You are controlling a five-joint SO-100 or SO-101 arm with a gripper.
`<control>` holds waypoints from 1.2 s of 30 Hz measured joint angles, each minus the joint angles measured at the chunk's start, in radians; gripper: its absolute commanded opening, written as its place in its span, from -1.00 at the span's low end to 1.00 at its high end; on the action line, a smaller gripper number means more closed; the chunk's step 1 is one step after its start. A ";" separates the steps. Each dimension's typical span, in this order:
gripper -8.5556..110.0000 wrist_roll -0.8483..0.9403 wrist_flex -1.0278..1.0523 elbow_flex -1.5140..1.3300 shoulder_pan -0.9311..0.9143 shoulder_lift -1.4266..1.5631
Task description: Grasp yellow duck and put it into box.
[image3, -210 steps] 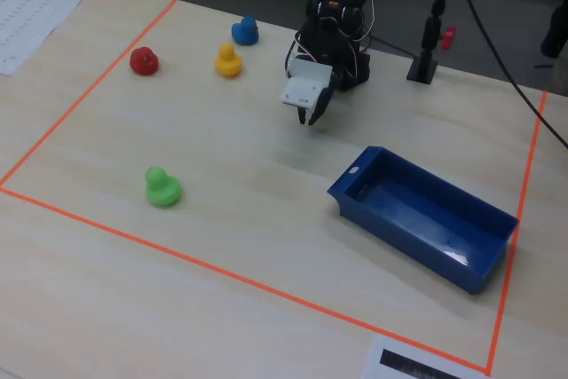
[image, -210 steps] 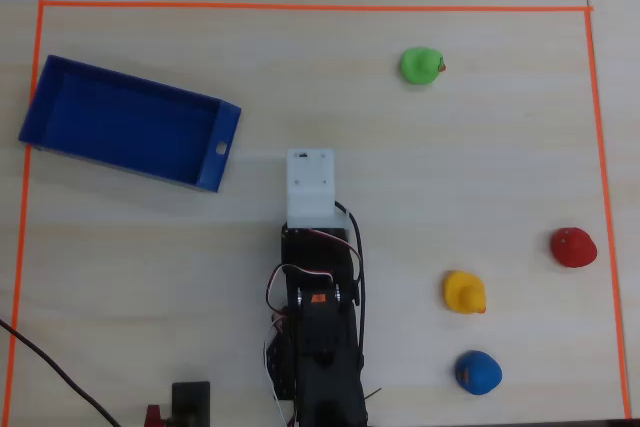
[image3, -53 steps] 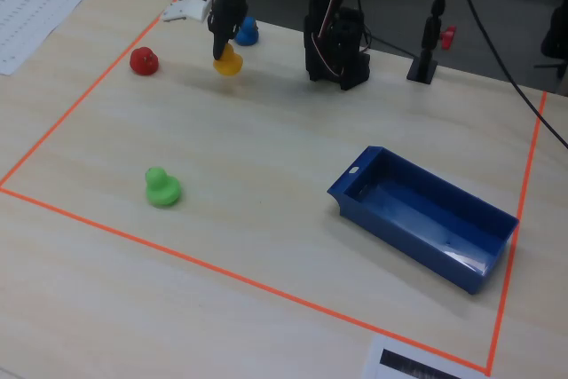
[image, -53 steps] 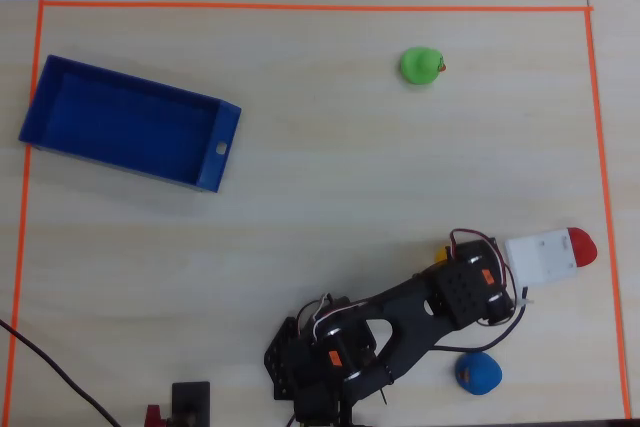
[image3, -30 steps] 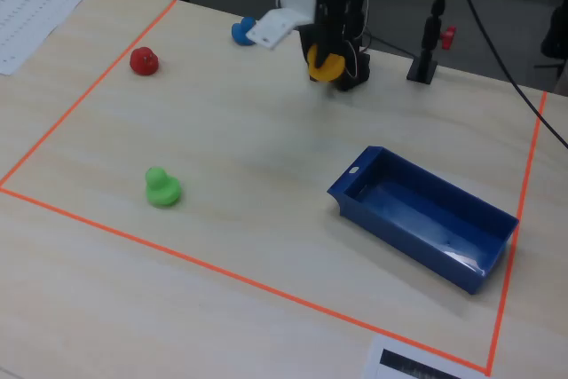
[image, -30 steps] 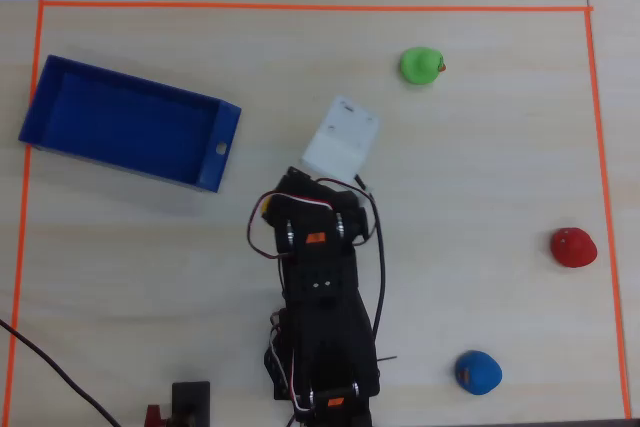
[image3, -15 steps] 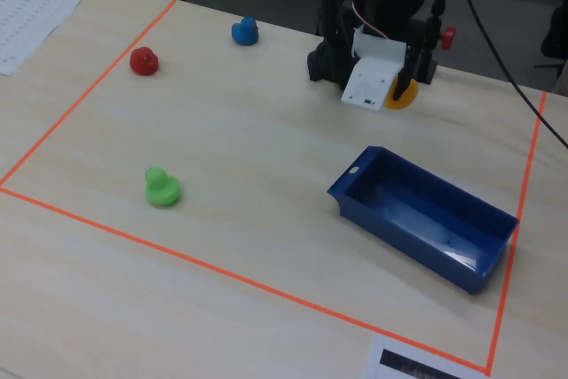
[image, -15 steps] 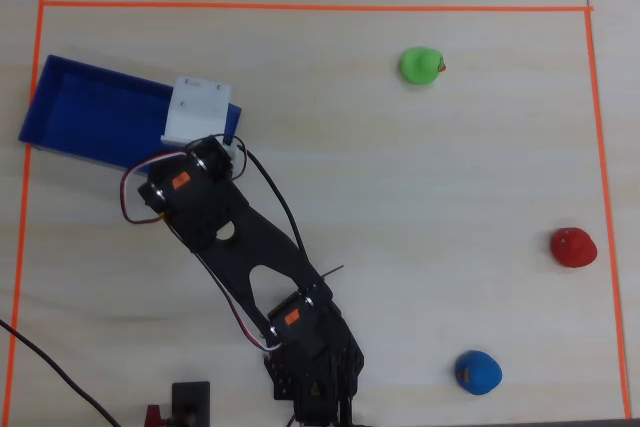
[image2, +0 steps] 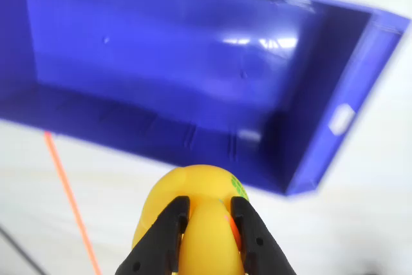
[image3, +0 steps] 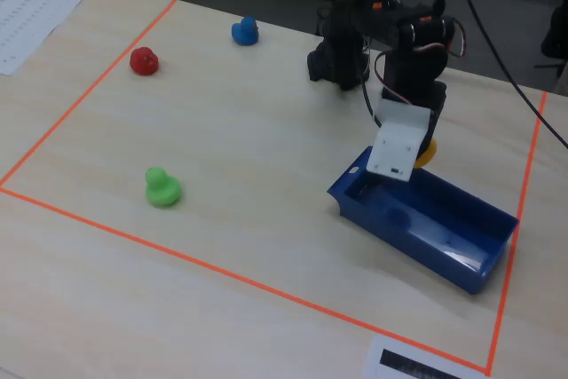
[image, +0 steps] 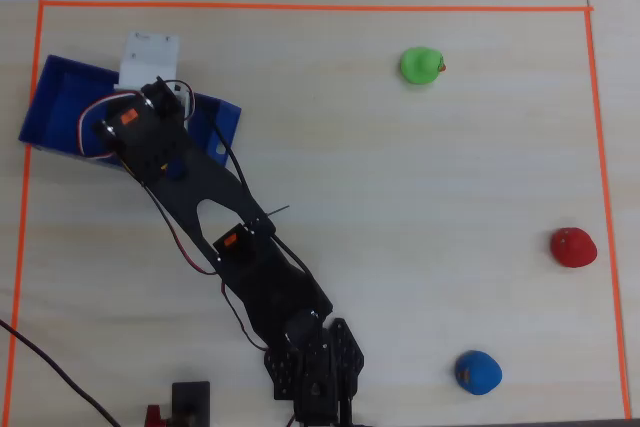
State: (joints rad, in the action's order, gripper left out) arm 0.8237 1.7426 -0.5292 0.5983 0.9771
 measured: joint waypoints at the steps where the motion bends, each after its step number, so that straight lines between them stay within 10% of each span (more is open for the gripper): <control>1: -0.86 0.008 0.000 0.043 0.000 -0.044; 12: -0.86 0.081 -0.044 0.416 -0.057 -0.431; 22: -0.33 0.086 -0.109 0.442 -0.104 -0.483; 36: -0.86 0.089 -0.141 0.446 -0.172 -0.278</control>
State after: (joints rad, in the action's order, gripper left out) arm 0.9127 1.6015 -0.0828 0.4264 0.6995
